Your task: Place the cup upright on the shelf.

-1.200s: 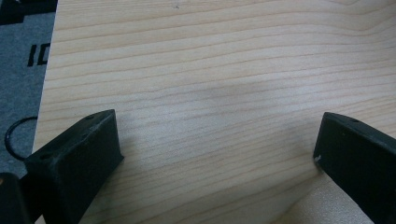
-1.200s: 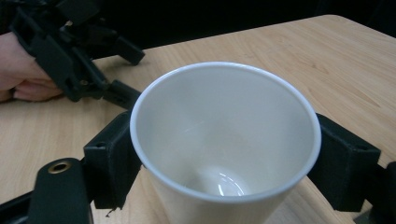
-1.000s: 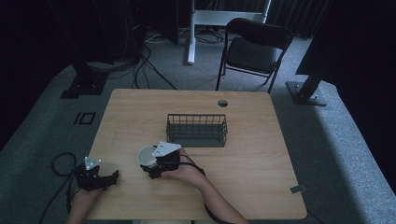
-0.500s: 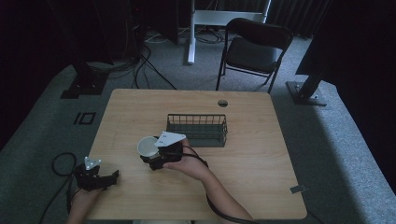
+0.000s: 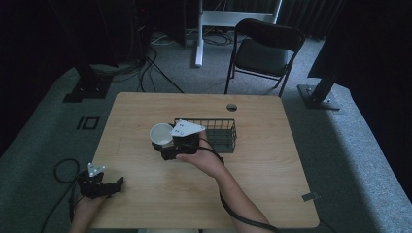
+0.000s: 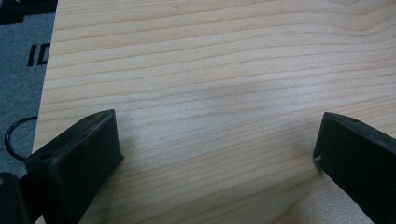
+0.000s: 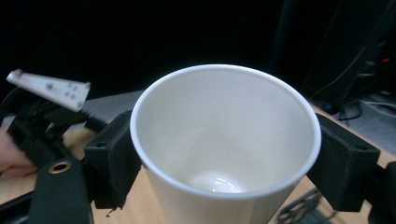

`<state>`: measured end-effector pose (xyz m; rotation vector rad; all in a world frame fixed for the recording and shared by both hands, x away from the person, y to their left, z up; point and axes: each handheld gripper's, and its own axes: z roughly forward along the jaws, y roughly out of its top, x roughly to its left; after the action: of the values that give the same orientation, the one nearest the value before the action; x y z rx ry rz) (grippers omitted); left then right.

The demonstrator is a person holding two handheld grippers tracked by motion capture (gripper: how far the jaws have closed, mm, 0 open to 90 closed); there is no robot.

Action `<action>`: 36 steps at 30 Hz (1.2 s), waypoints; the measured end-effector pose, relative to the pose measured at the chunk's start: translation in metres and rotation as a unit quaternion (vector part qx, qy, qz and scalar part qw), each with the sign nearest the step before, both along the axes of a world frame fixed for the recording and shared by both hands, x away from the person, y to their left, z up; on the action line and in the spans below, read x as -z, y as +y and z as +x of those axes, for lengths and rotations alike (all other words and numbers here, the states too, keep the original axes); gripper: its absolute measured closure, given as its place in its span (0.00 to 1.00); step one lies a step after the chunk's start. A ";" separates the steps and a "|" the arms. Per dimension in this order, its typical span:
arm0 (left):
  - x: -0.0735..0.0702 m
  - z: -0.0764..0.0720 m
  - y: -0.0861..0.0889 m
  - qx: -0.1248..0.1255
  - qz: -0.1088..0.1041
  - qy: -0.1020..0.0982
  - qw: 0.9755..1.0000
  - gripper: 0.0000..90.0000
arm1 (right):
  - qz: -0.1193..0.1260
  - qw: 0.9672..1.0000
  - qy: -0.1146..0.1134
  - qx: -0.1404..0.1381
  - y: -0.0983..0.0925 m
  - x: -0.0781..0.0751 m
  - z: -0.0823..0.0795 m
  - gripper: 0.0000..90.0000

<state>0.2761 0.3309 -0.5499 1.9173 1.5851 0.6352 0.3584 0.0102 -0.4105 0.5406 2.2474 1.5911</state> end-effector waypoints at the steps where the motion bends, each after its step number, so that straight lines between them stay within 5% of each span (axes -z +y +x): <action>1: 0.000 0.000 0.000 0.000 0.000 0.000 1.000 0.01 | 0.001 1.000 -0.003 0.006 -0.003 -0.004 0.002 0.21; 10: 0.000 0.000 0.000 0.000 0.000 0.001 1.000 0.01 | 0.023 0.999 -0.013 0.028 -0.019 -0.024 0.009 0.21; 17: 0.000 0.000 0.000 0.000 0.000 0.000 1.000 0.01 | 0.016 0.996 -0.027 0.078 -0.041 -0.038 0.023 0.21; 36: 0.000 0.000 0.000 0.000 0.000 0.000 1.000 0.01 | -0.006 0.985 0.004 0.171 -0.085 -0.008 0.055 0.21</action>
<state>0.2761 0.3308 -0.5499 1.9175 1.5847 0.6367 0.4137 -0.0743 -0.4020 0.8786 2.0319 1.4012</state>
